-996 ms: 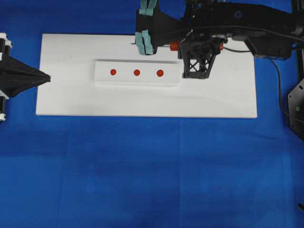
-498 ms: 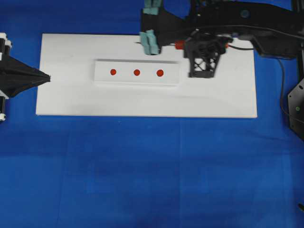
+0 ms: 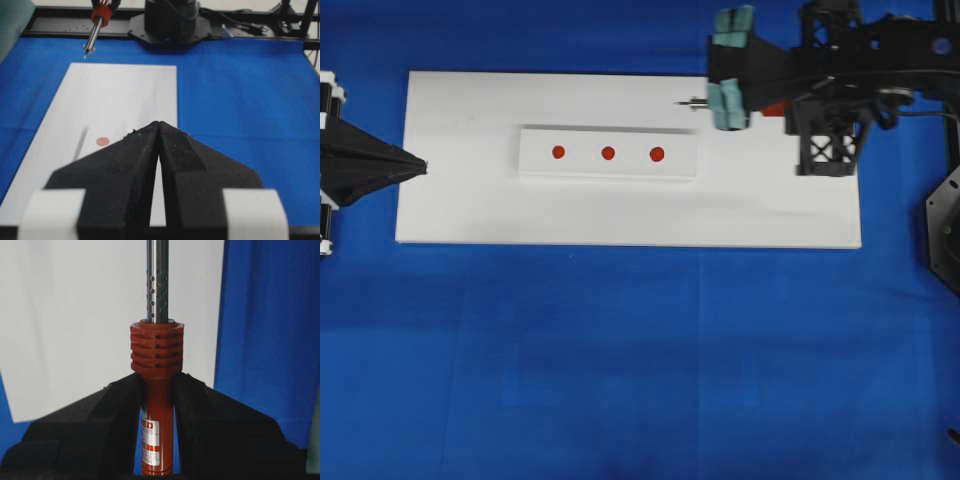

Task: Touch the tip of the soldering iron to the mark.
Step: 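Raise the iron and shift it right above the strip, then lower the iron tip onto the right red dot, then lift the iron and carry it back toward its spot below the board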

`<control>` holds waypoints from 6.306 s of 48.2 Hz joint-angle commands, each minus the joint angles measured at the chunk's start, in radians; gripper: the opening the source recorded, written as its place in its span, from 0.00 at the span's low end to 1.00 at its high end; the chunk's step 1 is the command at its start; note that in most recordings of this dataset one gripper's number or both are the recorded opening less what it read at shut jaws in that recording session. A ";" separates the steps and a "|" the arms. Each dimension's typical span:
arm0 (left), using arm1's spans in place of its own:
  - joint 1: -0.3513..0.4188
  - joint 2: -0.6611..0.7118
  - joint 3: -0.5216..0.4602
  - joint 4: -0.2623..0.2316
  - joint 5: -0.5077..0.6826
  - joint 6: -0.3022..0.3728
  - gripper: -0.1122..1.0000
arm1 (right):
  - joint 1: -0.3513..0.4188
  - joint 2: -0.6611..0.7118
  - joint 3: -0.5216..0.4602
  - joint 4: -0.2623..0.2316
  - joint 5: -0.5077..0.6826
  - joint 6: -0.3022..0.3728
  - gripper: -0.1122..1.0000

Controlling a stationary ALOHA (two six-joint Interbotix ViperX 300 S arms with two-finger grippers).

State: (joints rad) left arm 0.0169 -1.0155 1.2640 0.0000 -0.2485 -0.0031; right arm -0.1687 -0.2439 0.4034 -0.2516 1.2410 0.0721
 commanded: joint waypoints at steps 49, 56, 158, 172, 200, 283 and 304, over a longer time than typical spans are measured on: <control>0.002 0.003 -0.008 0.002 0.011 0.009 0.10 | -0.003 0.038 -0.012 0.003 -0.066 0.000 0.16; 0.000 0.003 -0.009 0.002 0.009 0.009 0.10 | -0.003 0.095 -0.008 0.003 -0.103 0.000 0.16; 0.002 0.003 -0.008 0.002 0.009 0.014 0.10 | -0.021 0.290 0.058 0.049 -0.253 -0.003 0.16; 0.000 0.003 -0.009 0.003 0.008 0.014 0.10 | -0.021 0.290 0.063 0.049 -0.256 -0.003 0.16; 0.000 0.002 -0.009 0.002 0.006 0.014 0.10 | -0.021 0.253 0.037 0.046 -0.230 -0.002 0.16; 0.000 0.002 -0.011 0.003 -0.006 -0.002 0.10 | 0.558 0.078 -0.063 0.043 -0.012 0.591 0.16; 0.000 0.002 -0.011 0.002 -0.006 -0.002 0.10 | 0.586 0.092 -0.063 0.038 -0.037 0.640 0.16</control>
State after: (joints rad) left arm 0.0169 -1.0170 1.2671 0.0000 -0.2454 -0.0031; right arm 0.4280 -0.1473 0.3559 -0.2102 1.2195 0.7148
